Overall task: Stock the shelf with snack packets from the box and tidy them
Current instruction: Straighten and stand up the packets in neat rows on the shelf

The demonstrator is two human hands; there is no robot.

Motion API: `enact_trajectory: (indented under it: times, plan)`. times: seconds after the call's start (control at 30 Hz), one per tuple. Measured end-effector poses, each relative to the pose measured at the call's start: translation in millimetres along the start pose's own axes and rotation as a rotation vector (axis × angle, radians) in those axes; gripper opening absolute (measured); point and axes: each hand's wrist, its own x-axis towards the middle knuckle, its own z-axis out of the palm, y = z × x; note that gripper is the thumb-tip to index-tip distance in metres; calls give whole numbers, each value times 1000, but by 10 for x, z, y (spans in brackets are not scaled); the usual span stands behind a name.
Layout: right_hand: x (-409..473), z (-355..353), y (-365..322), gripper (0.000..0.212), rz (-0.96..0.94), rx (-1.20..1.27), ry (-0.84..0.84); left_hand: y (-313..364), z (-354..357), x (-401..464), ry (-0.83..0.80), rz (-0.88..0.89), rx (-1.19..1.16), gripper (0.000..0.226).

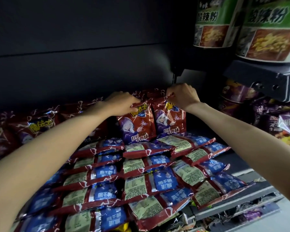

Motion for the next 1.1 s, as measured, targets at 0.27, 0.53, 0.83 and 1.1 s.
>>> enact_trajectory:
  times: [0.27,0.53,0.83,1.1]
  plan:
    - [-108,42,59,25,-29,-155,121,88,440,-197,133,85,228,115]
    - [-69,214,193,15,-188,134,157,-102,529,-39,93,246,429,121]
    - [-49,314,96,16,-257,200,261,-68,701,-205,270,428,486,112]
    - [-223,298,297,84,-581,-392,-101,-24,820,-165,124,271,533,107]
